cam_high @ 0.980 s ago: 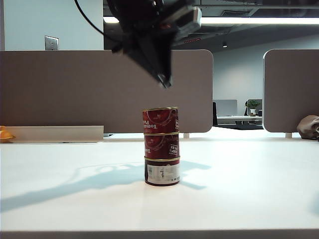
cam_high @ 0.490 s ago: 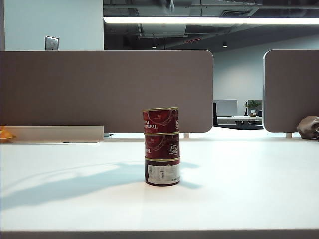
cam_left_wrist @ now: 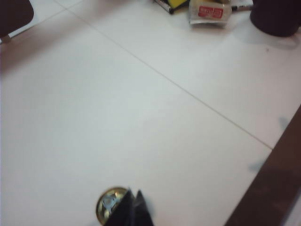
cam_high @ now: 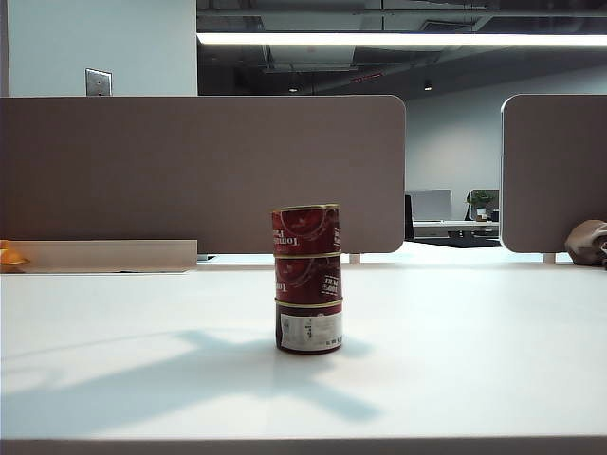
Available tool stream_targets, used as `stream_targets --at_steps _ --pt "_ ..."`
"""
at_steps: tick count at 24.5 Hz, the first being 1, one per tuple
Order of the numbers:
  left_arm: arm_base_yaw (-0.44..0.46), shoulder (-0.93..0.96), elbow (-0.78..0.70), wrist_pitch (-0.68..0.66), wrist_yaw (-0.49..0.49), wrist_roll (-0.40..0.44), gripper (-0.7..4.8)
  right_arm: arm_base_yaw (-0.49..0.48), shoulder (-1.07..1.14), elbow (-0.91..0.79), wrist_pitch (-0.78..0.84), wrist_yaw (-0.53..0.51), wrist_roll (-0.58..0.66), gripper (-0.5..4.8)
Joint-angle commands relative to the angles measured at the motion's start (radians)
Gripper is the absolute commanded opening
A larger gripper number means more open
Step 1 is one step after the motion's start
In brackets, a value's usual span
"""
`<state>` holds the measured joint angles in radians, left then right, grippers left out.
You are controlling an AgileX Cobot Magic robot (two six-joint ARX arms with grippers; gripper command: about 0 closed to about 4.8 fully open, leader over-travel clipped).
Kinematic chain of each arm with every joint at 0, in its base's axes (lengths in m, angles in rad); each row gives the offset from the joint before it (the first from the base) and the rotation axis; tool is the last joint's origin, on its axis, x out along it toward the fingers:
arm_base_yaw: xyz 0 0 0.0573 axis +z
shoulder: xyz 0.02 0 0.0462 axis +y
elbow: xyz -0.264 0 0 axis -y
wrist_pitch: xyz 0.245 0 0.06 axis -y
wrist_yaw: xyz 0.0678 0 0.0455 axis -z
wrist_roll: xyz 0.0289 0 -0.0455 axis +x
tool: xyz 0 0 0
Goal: Pick up the cans one by one and stack them together.
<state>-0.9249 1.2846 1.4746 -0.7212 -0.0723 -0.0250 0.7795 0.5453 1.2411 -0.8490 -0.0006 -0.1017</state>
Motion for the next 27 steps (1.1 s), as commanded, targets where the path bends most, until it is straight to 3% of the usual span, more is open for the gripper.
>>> stream_targets --at_steps 1,10,14,15,19,22,27 --pt "-0.046 -0.075 -0.089 0.093 -0.104 -0.024 -0.06 0.001 -0.061 -0.066 0.103 -0.028 0.005 -0.02" --pt "-0.087 -0.22 -0.352 0.314 -0.159 -0.04 -0.06 0.001 -0.174 -0.27 0.226 -0.028 0.034 -0.02" --pt "-0.086 -0.234 -0.465 0.431 -0.16 -0.029 -0.06 0.001 -0.19 -0.388 0.367 -0.026 0.049 -0.02" --pt "-0.085 -0.23 -0.484 0.444 -0.169 -0.015 -0.06 0.0 -0.19 -0.407 0.395 -0.015 0.049 -0.02" --pt "-0.063 -0.192 -0.508 0.457 -0.262 0.154 -0.06 -0.002 -0.179 -0.527 0.54 0.187 0.031 -0.01" --pt "-0.025 -0.187 -0.508 0.477 -0.24 0.167 -0.05 -0.004 -0.168 -0.548 0.536 0.249 -0.003 -0.01" --pt "-0.009 -0.188 -0.508 0.476 -0.246 0.167 -0.05 -0.005 -0.171 -0.547 0.532 0.257 -0.003 0.0"
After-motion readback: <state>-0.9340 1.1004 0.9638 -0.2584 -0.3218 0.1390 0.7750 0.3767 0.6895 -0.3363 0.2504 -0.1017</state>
